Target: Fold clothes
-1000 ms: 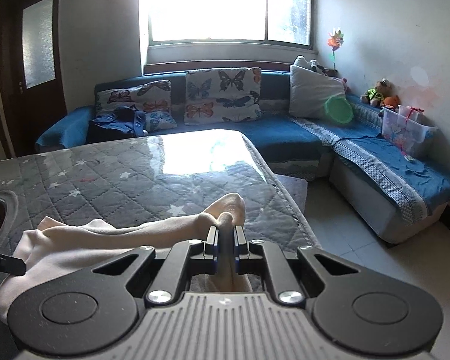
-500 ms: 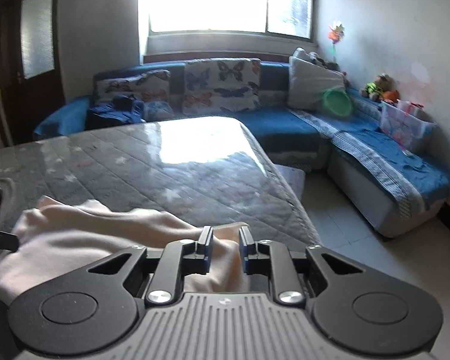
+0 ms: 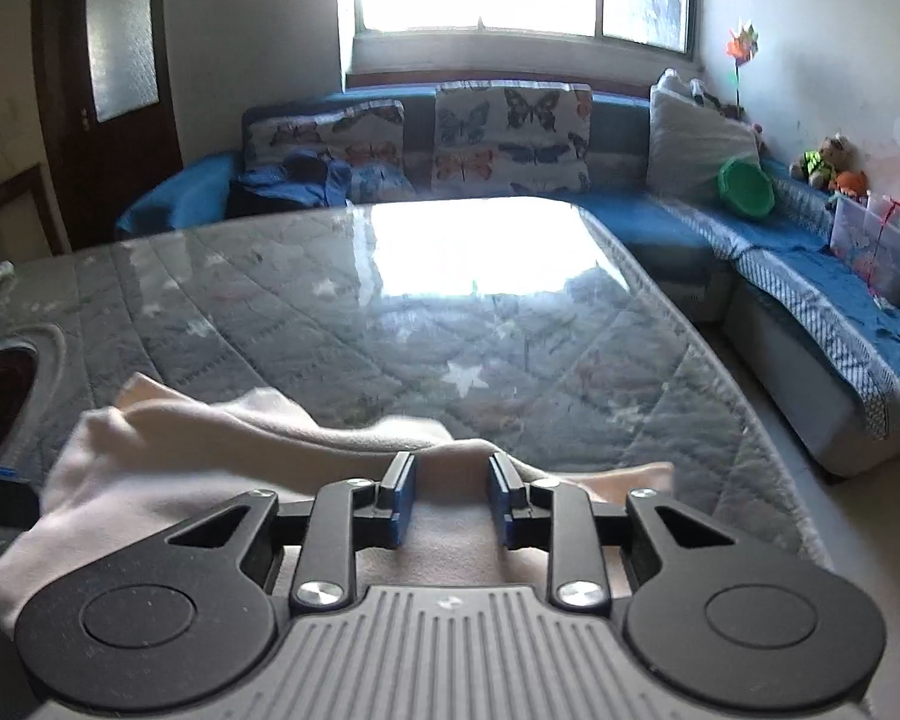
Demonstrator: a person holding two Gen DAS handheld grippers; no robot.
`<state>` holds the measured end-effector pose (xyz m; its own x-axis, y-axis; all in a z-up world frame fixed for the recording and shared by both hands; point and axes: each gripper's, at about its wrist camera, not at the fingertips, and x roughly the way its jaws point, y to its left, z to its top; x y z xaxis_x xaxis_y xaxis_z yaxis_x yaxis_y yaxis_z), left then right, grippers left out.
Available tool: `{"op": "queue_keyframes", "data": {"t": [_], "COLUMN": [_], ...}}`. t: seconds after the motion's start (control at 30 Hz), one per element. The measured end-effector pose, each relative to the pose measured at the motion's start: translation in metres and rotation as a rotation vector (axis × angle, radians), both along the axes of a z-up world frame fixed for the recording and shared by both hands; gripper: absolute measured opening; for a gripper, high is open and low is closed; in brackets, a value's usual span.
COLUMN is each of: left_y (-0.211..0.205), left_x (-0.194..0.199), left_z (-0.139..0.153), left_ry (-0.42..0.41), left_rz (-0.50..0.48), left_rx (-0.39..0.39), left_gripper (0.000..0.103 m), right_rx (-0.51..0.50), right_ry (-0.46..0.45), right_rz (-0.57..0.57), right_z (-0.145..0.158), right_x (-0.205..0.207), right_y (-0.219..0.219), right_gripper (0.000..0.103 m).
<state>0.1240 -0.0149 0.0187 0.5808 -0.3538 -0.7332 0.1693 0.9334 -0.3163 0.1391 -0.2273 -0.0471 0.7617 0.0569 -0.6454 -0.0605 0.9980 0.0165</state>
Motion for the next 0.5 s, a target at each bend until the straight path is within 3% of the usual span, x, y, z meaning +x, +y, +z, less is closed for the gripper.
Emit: {"op": "queue_keyframes", "data": {"t": [0.13,0.5], "left_y": [-0.003,-0.006], "left_x": [-0.003,-0.009], "left_z": [-0.005,-0.016], "left_ry": [-0.002,-0.004], "left_rz": [-0.018,-0.049], "left_rx": [0.019,0.063], "left_gripper": [0.038,0.042], "right_rx": [0.009,-0.01], "right_ry": [0.0,-0.001], "right_rz": [-0.006,0.065], "right_z": [0.001,0.0], "right_x": [0.0,0.015], "right_y": [-0.001,0.034], "right_gripper": [0.029,0.049]}}
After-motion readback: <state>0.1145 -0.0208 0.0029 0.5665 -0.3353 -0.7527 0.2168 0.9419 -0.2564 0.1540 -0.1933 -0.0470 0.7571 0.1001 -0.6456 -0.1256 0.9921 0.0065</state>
